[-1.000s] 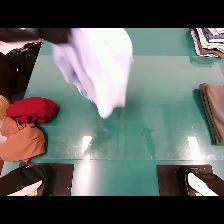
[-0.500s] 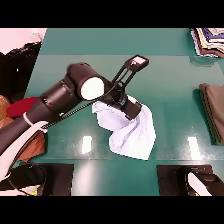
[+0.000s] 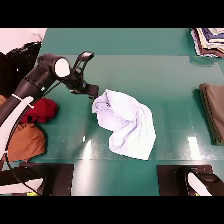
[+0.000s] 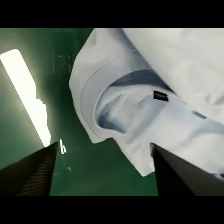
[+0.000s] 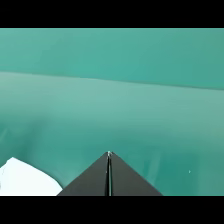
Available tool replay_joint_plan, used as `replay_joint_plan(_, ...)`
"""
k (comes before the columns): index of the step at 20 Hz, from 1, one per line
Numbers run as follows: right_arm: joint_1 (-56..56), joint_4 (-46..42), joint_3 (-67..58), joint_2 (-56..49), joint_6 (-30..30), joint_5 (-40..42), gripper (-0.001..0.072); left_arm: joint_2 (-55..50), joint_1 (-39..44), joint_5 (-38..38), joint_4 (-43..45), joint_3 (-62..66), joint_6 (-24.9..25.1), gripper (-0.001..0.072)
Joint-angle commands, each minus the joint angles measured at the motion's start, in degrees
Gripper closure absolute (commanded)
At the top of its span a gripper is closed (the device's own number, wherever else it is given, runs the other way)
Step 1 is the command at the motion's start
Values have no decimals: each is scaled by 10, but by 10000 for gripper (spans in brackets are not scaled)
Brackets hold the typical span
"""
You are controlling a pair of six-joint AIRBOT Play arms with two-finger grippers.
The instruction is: Fold the shirts.
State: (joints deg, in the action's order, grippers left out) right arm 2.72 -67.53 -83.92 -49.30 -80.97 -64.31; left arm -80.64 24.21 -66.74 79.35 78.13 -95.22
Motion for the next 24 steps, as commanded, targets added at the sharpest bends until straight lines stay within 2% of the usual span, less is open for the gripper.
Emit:
replay_joint_plan(1,0,5,1,-21,0,-8,698,-10,-57,88,-88,-100,27,34)
replay_joint_plan(5,0,5,1,-42,0,-10,698,-63,-58,118,-196,-128,98,34)
replay_joint_plan(8,0,5,1,-45,0,-15,698,-83,-58,151,-231,-128,102,39)
replay_joint_plan(9,0,4,1,-45,0,-15,698,-83,-58,153,-230,-128,102,212)
replay_joint_plan(10,0,4,1,-45,0,-19,698,-83,-58,153,-229,-126,102,511)
replay_joint_plan(11,0,0,1,-45,0,-27,698,-83,-60,146,-223,-120,102,674)
replay_joint_plan(15,0,-1,41,-45,0,-113,698,-73,-97,68,-154,-30,101,682)
replay_joint_plan(18,0,-1,160,-45,0,-164,698,-53,-121,41,-105,35,102,682)
replay_joint_plan(19,0,1,212,-45,0,-159,664,-48,-122,40,-88,49,102,682)
replay_joint_plan(20,0,6,263,-46,-1,-146,427,-43,-122,40,-78,56,102,681)
replay_joint_plan(21,0,18,313,-46,-1,-129,242,-40,-122,42,-76,58,102,682)
replay_joint_plan(24,12,79,434,-79,10,-75,247,-40,-122,41,-76,58,102,681)
